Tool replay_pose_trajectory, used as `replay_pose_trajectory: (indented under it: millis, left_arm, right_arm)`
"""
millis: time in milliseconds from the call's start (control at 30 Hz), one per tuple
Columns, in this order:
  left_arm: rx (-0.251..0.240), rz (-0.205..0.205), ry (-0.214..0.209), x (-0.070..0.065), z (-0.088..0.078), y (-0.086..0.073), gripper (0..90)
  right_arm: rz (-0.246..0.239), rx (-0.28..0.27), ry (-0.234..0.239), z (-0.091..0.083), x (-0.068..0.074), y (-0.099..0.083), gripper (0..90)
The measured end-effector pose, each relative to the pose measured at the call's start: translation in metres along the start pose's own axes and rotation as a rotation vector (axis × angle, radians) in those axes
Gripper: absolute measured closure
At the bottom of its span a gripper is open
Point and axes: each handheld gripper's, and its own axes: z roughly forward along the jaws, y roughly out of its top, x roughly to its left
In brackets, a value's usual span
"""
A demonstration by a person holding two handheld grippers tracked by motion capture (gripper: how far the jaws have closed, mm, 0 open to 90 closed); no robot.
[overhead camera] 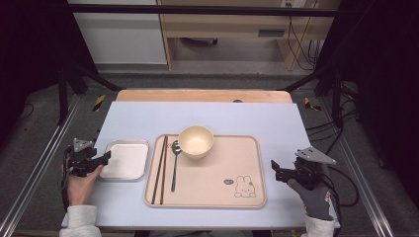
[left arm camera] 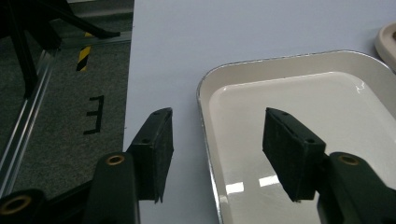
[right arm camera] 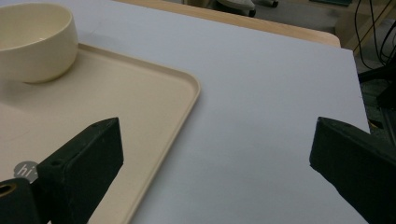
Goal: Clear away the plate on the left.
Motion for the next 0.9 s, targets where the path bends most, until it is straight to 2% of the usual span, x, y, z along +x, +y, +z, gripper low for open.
replay_pose_trajectory:
  millis: [167, 300, 467, 900]
  left_arm:
    - [0.02, 0.0, 0.003, 0.002, 0.003, -0.003, 52.2]
    - [0.055, -0.004, 0.005, 0.003, 0.009, -0.006, 58.8]
    - [0.085, -0.009, -0.014, 0.005, 0.013, -0.009, 65.6]
    - [0.093, -0.042, -0.047, 0.008, 0.015, -0.01, 77.3]
  right_arm:
    - [-0.001, 0.001, -0.002, 0.0, 0.0, 0.0, 3.0]
    - [-0.003, 0.001, -0.006, -0.001, 0.001, 0.0, 3.0]
    - [-0.001, -0.001, -0.004, -0.002, 0.0, 0.001, 3.0]
    - [0.0, 0.001, -0.003, -0.001, 0.001, 0.001, 3.0]
